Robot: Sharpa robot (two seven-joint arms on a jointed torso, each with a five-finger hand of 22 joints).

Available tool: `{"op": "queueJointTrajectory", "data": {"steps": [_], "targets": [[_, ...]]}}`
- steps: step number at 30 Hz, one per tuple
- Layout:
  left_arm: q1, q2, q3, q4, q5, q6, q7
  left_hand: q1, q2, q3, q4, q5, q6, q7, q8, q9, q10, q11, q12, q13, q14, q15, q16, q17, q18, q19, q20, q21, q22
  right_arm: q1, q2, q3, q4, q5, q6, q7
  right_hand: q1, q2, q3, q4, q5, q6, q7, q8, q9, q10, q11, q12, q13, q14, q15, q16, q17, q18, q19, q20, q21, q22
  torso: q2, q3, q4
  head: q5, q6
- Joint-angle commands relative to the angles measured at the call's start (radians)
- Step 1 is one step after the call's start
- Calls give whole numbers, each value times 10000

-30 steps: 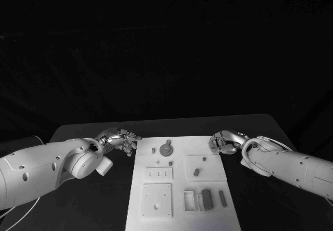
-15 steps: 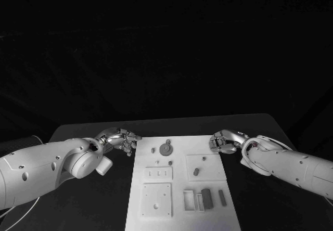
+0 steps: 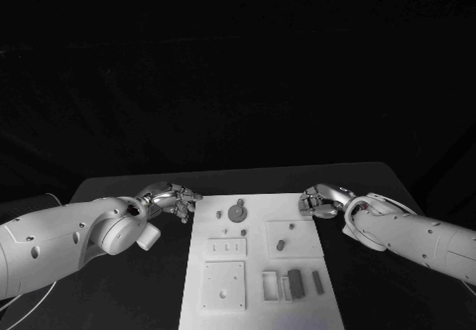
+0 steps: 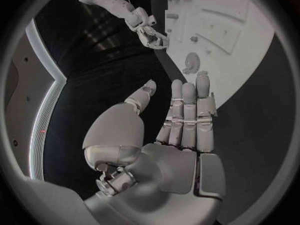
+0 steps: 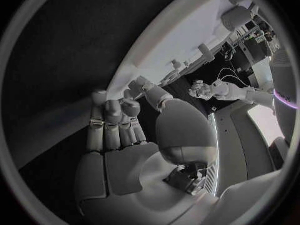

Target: Assemble the parts on the task board

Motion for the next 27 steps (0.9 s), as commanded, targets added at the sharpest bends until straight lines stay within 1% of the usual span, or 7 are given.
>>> {"op": "queueJointTrajectory", "data": {"steps": [1,10,16,18,22,24,27], "targets": [[7,7,8,45,-58,45,40,-33,-3,8,-75,-16,134,152,-49,10,8,42,-38,12,-68,10,-23,-9,489,12,-38,-63,13,-2,-11,1,66,129,-247,-107,-112,38,-64,-11,-48,206,130,73,13,63,-25,37,-1,34,-73,51,-12,143,66,-38,58,159,-2,1,0,4,-5],[11,45,10,60,-256,-397,-177,-67,49,22,-19,-13,449,70,115,94,73,-24,-82,44,-51,-15,16,-13,489,47,-49,-69,60,16,-174,42,639,448,-361,-386,-172,49,-67,-4,-51,249,111,79,45,99,-45,32,-8,58,-94,58,-21,143,94,-52,71,154,-10,14,-9,26,7],[44,182,36,71,-335,-637,-467,-240,98,11,151,0,731,-13,231,144,150,-93,-118,76,-23,-47,47,-22,482,82,-73,-78,101,403,-247,58,1354,596,-258,-618,-227,32,-85,-15,-103,289,93,84,75,126,-62,22,-17,75,-111,58,-30,143,110,-67,77,149,-39,9,-22,43,65],[106,276,43,64,-468,-698,-646,-318,114,6,230,8,780,-30,240,147,181,-109,-129,86,-4,-61,62,-23,484,103,-88,-76,117,564,-249,60,1653,624,-130,-760,-233,34,-88,-17,-115,297,90,85,81,131,-65,19,-19,76,-114,57,-32,143,111,-70,77,148,-37,5,-22,60,96],[284,505,46,0,-690,-731,-1163,-521,91,-41,417,2,894,-77,257,151,282,-156,-145,116,56,-107,125,-7,489,168,-128,-55,170,840,-221,62,2122,780,122,-1125,-261,40,-99,-12,-154,299,86,78,91,139,-68,9,-25,75,-119,50,-39,143,106,-73,70,143,-96,-8,-43,76,80],[368,596,46,-2,-1038,-732,-1616,-717,42,-114,569,-4,938,-98,251,147,335,-177,-158,133,82,-132,164,7,491,196,-153,-47,202,986,-159,62,2347,864,290,-1360,-280,45,-105,-8,-175,300,86,73,97,141,-69,1,-30,71,-120,43,-44,143,101,-73,65,139,-134,-20,-60,84,93],[503,781,46,-70,-1166,-337,-2186,-1027,-138,-260,769,-79,956,-112,214,130,368,-193,-203,149,78,-159,190,14,493,201,-186,-61,241,1150,-43,62,2645,864,468,-1646,-298,49,-109,-8,-198,298,86,65,103,141,-69,-10,-35,65,-122,35,-49,143,93,-74,58,136,-197,-34,-96,126,90]]}}
